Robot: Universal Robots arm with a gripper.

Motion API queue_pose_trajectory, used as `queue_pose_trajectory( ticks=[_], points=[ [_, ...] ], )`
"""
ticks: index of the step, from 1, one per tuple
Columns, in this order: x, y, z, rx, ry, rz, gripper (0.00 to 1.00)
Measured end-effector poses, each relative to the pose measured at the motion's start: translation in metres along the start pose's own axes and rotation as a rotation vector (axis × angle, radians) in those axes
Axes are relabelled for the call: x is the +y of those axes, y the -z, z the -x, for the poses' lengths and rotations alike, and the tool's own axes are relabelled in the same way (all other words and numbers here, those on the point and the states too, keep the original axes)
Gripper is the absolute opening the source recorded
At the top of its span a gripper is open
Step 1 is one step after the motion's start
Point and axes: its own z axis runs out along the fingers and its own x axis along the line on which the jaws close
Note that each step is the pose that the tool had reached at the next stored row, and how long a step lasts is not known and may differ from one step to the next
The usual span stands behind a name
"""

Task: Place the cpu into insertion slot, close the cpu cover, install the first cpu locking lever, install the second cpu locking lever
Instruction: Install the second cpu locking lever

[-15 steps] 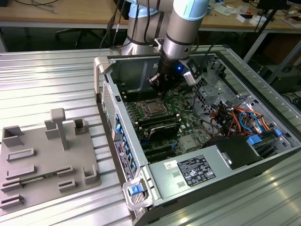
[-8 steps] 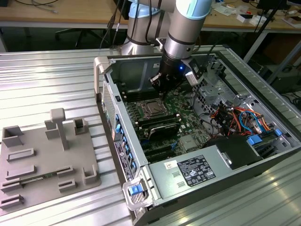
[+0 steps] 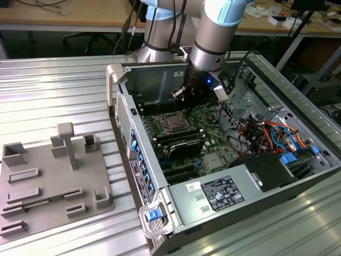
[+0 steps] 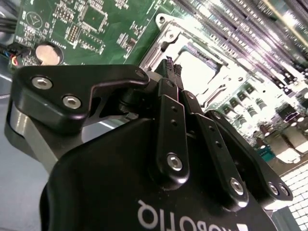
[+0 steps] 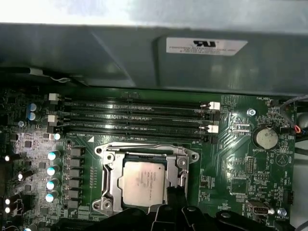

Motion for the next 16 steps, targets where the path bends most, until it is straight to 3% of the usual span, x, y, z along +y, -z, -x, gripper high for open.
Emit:
queue_pose_trajectory(
  ticks=[8,16],
  points=[
    [-0.0152,0.0001,0.0006,0.0077,0.000,0.0006,0.11],
    [-0.0312,0.0004,-0.0002,0.0096,0.000,0.0008,0.11]
  ],
)
